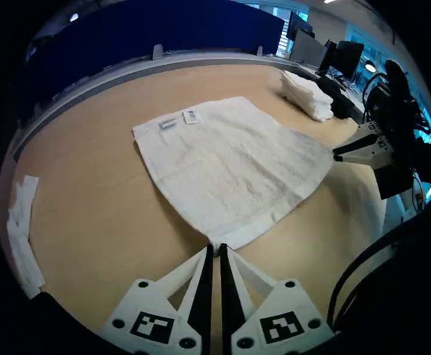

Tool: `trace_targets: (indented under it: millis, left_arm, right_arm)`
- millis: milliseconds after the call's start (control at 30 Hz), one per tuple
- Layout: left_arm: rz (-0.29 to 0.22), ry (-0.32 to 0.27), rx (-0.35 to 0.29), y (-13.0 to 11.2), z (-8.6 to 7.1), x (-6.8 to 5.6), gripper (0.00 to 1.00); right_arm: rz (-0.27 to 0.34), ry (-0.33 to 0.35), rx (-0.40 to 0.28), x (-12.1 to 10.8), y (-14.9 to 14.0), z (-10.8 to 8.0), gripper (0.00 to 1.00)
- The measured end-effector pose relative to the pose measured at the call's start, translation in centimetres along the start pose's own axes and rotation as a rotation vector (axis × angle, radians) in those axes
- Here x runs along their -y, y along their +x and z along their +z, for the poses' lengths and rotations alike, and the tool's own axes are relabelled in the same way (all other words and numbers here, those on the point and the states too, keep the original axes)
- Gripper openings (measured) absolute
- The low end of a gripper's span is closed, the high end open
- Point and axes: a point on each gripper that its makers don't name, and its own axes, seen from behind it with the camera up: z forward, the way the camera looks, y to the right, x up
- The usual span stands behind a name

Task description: Fold towel

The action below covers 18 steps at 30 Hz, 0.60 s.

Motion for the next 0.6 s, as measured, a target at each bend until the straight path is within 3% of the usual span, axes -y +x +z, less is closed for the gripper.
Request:
trace_targets:
  millis: [200,600]
  left_arm:
    - [-0.014,-0.01,-0.001,0.4,-1.7,-0.8,0.08]
    - [-0.024,-0.037,0.014,-0.5,-4.0,-3.1,0.08]
  right_arm:
    - [0.0,0.005,-0.017,0.6,0.9,-2.0,0.09]
    - [0.001,0.022,0.01,2.5,0.0,-5.0,0.09]
